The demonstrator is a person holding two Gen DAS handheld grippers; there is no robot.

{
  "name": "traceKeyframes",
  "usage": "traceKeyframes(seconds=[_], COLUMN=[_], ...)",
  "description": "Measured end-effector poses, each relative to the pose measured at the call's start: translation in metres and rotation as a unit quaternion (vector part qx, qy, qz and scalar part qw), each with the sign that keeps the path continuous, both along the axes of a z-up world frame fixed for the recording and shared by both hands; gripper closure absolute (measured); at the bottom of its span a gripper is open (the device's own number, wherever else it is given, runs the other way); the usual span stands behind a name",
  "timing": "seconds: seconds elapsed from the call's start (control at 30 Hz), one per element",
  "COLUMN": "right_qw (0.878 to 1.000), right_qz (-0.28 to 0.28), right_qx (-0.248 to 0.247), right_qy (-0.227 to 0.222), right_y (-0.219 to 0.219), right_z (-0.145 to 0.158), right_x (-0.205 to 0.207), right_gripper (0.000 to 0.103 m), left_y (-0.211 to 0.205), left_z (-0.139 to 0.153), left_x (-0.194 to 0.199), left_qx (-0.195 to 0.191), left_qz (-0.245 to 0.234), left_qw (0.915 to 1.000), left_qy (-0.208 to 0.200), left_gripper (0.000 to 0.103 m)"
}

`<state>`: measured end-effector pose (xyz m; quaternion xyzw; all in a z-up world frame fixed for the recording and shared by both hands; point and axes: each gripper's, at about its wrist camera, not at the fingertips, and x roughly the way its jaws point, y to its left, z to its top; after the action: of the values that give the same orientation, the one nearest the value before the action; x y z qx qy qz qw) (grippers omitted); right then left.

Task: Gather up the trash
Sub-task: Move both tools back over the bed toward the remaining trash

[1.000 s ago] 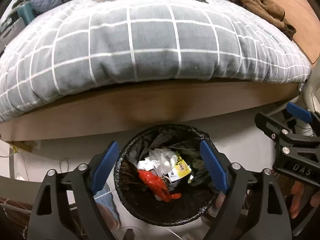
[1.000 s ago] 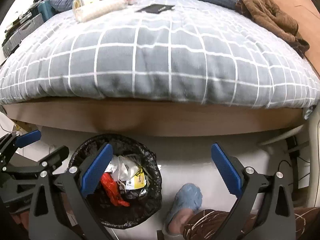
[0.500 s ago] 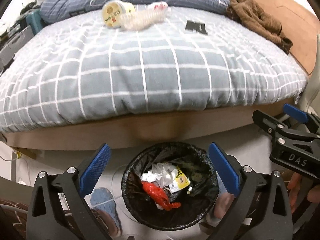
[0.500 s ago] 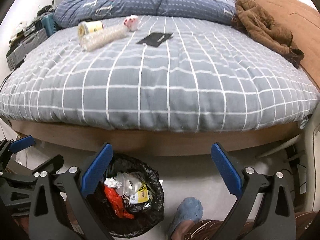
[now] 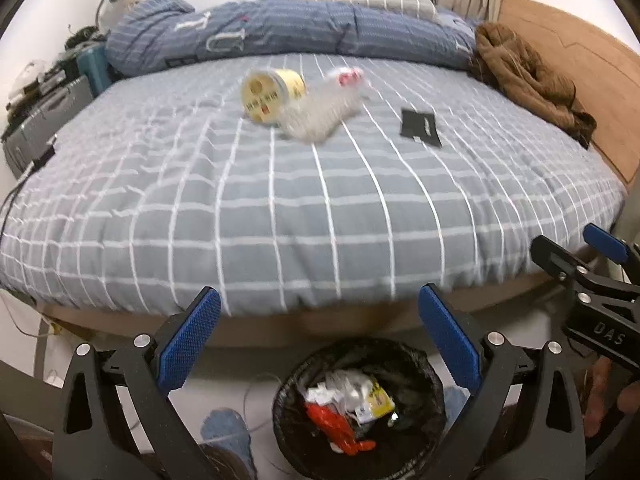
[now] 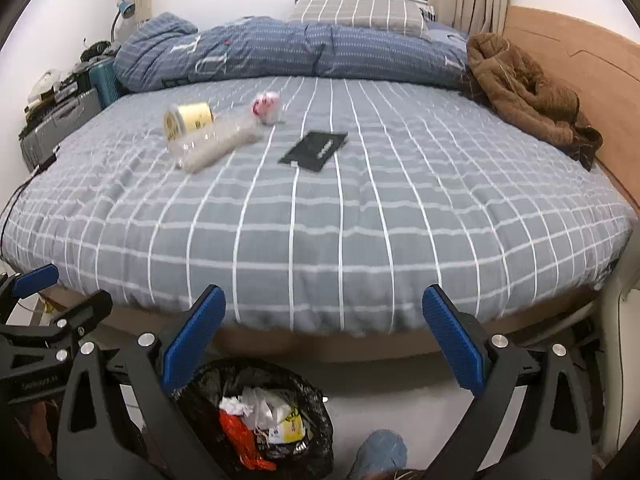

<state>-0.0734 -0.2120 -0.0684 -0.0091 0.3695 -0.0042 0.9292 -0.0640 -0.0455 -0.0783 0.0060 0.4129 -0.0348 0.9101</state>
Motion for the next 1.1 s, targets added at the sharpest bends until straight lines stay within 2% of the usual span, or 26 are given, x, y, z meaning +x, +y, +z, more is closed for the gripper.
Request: traceKeyframes(seconds=[0.13, 0.43, 1.1], right_qw=[1.000, 0.999, 1.000], right_qz=[-0.002, 0.006, 0.008], right_qx=[0.002, 0.000, -0.006], right_qy=[-0.017, -0.033, -0.007], right_y=[0.000, 0.014, 0.032], right_z=[0.017, 0.036, 0.025], right_x=[0.014, 0.048, 0.158], right_gripper=[0.008, 0.008, 0.008], left_y=[0.010, 0.025, 0.048], left_z=[0.017, 0.040, 0.036], left_x=[0.016, 0.060, 0.170], left_qx=[0.003, 0.001, 0.009], left_qz=[0.013, 0.036, 0.051], left_qw=[0.9997, 0.9983, 0.9977], left_qy=[-0.021, -0.046, -0.044], left_gripper=[0.006, 0.006, 0.006])
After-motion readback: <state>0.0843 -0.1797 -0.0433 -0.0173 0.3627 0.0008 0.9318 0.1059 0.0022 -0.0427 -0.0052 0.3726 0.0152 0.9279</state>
